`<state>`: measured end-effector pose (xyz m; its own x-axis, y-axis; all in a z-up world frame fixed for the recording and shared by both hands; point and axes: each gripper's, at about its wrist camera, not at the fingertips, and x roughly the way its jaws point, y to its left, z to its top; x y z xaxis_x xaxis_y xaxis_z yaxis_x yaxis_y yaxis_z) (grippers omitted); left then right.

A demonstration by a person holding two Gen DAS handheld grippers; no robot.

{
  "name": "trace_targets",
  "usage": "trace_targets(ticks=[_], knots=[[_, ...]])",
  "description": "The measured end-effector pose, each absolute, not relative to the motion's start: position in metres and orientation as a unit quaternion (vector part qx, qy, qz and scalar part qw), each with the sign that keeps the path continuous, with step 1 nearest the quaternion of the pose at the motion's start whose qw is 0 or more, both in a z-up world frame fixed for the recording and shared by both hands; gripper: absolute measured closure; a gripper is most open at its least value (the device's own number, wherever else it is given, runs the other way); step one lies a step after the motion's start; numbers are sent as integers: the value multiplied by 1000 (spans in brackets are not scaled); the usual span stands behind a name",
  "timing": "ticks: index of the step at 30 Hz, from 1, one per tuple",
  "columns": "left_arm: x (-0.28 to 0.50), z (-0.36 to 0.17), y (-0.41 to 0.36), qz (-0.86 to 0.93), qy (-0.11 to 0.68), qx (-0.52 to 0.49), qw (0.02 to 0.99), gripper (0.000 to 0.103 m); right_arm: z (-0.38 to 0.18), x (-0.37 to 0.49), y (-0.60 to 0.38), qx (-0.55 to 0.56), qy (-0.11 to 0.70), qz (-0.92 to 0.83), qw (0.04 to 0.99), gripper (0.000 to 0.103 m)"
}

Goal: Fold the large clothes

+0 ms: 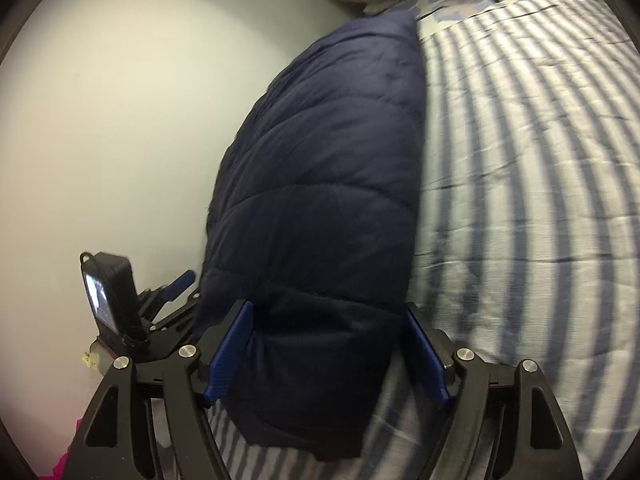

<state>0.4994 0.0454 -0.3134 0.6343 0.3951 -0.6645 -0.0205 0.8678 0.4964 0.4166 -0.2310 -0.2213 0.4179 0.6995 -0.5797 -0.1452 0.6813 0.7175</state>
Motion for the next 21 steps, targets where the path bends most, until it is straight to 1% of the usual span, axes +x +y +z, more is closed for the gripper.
trace_targets(ticks=[1, 2, 3, 5, 8, 9, 12, 18, 21], knots=[[500, -314, 45, 116, 412, 226, 875, 74, -221, 419, -225, 289, 476, 268, 787, 32], [500, -315, 45, 116, 413, 225, 875, 75, -219, 420, -220, 280, 482, 264, 787, 45], [499, -314, 44, 115, 413, 225, 875, 75, -218, 422, -215, 271, 489, 259, 788, 50], [497, -311, 43, 112, 415, 221, 876, 75, -214, 425, -213, 266, 491, 253, 790, 66], [493, -307, 43, 101, 424, 204, 877, 75, -197, 427, -210, 238, 493, 244, 801, 75], [488, -303, 40, 95, 428, 196, 877, 77, -190, 427, -208, 228, 493, 239, 805, 76], [474, -297, 35, 76, 434, 179, 880, 78, -173, 423, -211, 215, 500, 231, 807, 79], [440, -286, 21, 4, 461, 120, 879, 78, -146, 395, -234, 166, 519, 223, 808, 80], [415, -282, 0, -46, 467, 116, 875, 78, -140, 371, -260, 158, 529, 211, 806, 80]])
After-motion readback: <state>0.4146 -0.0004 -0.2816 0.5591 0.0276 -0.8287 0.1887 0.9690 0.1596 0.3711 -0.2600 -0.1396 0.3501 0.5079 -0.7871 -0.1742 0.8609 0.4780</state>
